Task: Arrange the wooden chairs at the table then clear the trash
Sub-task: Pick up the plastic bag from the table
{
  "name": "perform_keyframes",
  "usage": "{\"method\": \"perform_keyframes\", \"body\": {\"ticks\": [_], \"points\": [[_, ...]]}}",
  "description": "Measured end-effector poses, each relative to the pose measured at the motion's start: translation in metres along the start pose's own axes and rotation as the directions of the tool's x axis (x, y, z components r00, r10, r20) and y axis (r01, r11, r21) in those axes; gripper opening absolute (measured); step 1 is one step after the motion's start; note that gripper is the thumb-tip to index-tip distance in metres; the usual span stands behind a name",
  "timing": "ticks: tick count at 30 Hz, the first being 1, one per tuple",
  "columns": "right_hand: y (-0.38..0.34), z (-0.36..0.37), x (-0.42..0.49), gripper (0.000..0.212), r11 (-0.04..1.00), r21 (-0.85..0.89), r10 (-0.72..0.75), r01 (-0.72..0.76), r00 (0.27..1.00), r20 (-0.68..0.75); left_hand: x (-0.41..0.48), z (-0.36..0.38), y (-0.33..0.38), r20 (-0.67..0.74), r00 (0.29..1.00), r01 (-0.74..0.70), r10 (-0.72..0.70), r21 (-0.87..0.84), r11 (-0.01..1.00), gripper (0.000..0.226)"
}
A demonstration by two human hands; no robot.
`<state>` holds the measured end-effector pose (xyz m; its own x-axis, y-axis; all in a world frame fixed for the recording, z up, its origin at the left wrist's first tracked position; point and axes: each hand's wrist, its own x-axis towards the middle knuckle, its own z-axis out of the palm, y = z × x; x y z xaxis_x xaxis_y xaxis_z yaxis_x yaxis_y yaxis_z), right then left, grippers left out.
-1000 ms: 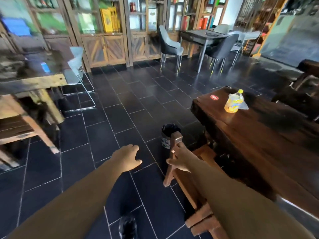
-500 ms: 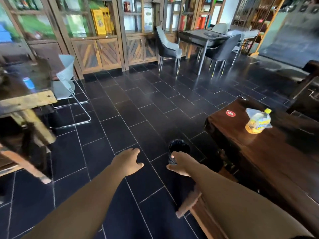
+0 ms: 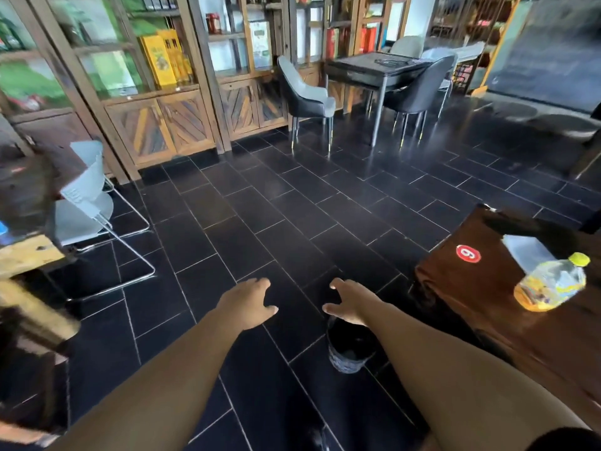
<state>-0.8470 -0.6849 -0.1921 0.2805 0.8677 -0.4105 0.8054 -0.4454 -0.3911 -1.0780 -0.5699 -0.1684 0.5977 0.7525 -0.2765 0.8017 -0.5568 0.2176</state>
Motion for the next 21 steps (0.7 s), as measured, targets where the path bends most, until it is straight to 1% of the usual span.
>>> {"method": "perform_keyframes", "body": {"ticks": [7, 12, 18, 21], "points": [[0.017, -0.071, 0.105, 0.068, 0.999, 0.037, 0.017, -0.016, 0.999, -0.033, 0.131, -0.043, 0.018, 0.005, 0.999, -0.040, 0.040, -0.003, 0.999, 0.063], [0.038, -0.106, 0.165, 0.067, 0.995, 0.059, 0.080, -0.077, 0.996, -0.049, 0.218, -0.059, 0.026, 0.024, 0.995, -0.093, 0.092, 0.012, 0.996, 0.058], [0.059, -0.142, 0.245, 0.065, 0.983, 0.087, 0.164, -0.159, 0.985, -0.051, 0.334, -0.078, 0.039, 0.049, 0.974, -0.225, 0.222, 0.052, 0.973, 0.061], [0.070, -0.168, 0.306, 0.068, 0.972, 0.101, 0.222, -0.214, 0.971, -0.083, 0.412, -0.093, 0.040, 0.079, 0.958, -0.280, 0.275, 0.064, 0.958, 0.062]]}}
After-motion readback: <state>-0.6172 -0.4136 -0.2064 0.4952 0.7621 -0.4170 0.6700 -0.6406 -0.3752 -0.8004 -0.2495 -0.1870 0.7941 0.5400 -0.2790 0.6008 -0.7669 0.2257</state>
